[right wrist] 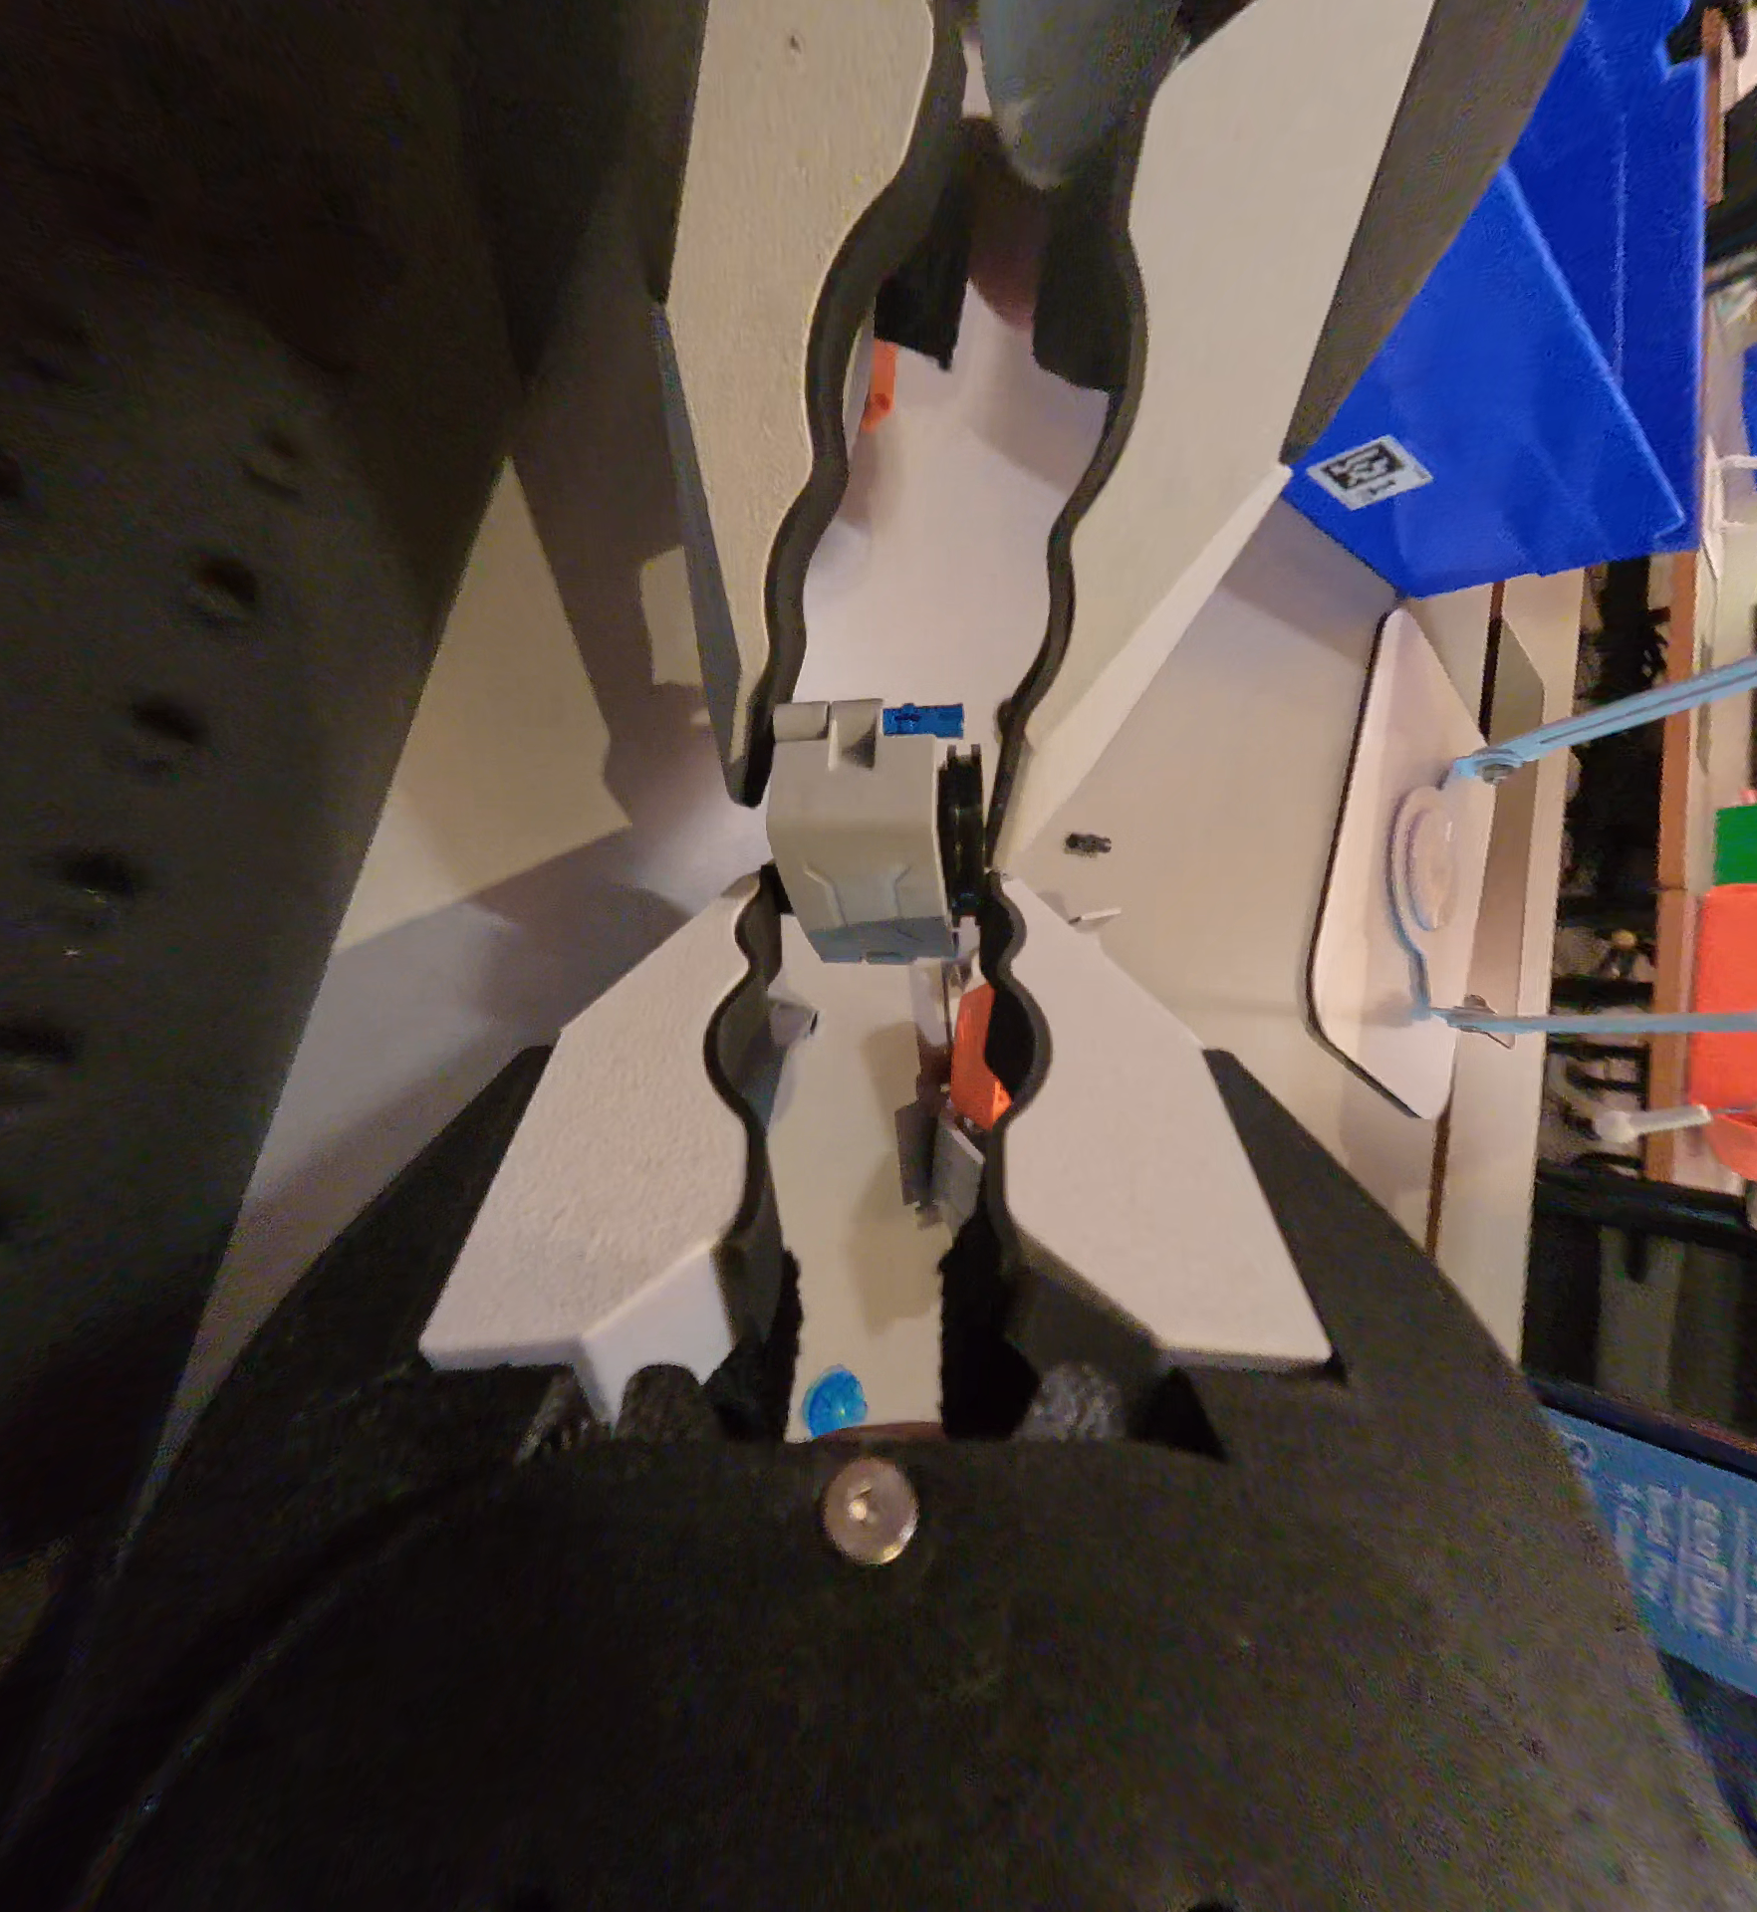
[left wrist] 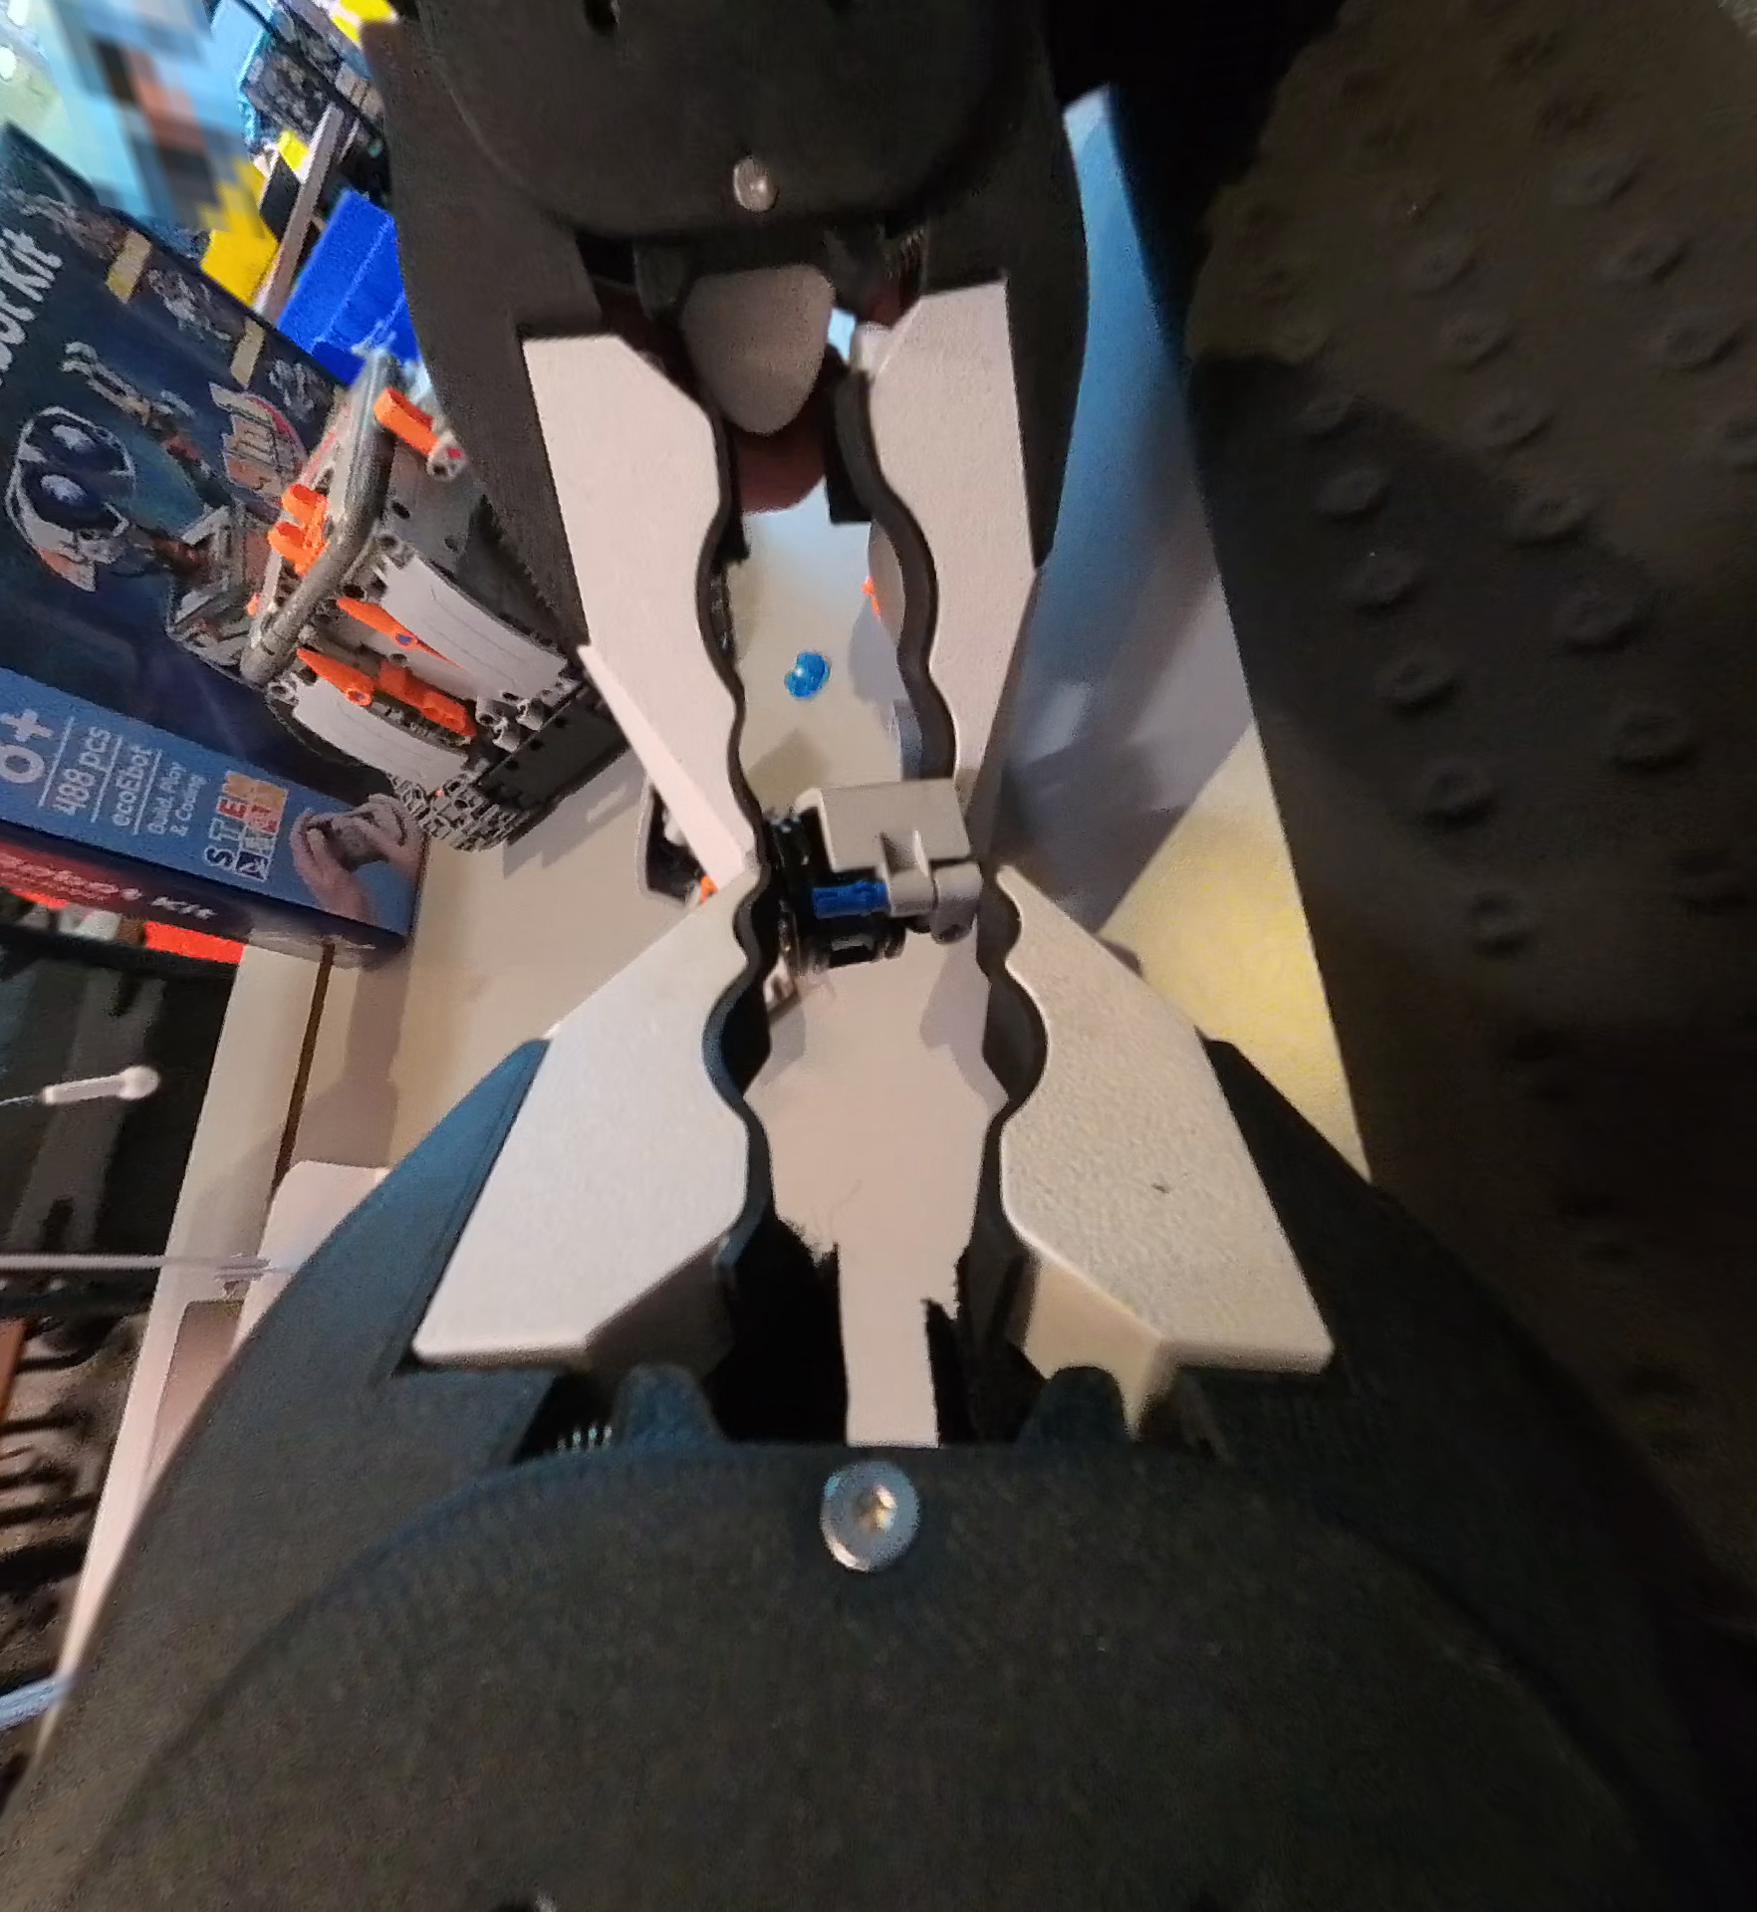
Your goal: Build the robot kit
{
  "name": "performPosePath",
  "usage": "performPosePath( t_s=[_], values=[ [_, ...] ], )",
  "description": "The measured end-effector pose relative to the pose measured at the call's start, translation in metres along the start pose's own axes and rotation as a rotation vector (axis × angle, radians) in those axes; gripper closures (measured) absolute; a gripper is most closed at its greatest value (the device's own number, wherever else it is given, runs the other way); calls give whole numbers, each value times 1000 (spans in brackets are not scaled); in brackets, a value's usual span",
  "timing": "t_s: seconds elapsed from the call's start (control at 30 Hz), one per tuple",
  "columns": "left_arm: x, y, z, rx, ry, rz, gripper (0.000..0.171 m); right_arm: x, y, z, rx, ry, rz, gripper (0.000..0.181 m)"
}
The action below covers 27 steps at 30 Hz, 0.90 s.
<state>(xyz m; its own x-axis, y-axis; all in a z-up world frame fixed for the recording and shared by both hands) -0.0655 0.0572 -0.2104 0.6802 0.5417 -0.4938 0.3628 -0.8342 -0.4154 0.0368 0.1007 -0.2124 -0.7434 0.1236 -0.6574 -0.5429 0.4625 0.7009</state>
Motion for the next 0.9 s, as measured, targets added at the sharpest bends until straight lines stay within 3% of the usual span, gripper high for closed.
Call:
performPosePath(
  t_s=[0.3, 0.5, 0.9],
  values=[
    [-2, 7, 7, 107, -65, -162, 129, 12, -4, 1, -1, -103, -12, 145],
    [1, 18, 9, 157, -114, -149, 140, 21, -8, 1, -1, -159, -35, 145],
    [4, 15, 6, 37, -89, -106, 143, 24, -10, -4, -70, -234, -25, 146]
  ],
)
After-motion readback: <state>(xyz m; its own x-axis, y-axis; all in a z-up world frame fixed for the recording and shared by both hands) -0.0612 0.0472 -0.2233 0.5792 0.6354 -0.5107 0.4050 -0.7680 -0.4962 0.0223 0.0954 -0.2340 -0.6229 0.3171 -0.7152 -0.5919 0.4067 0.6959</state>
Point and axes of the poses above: each gripper's, where its closed fingertips meet, x out along the fingers, z out of its underside, y = z × x across the jaws, the point moved 8 cm from there along -x, back along the fingers, and after that the axes turned 15 degrees about -x, right-handed, at the moved point
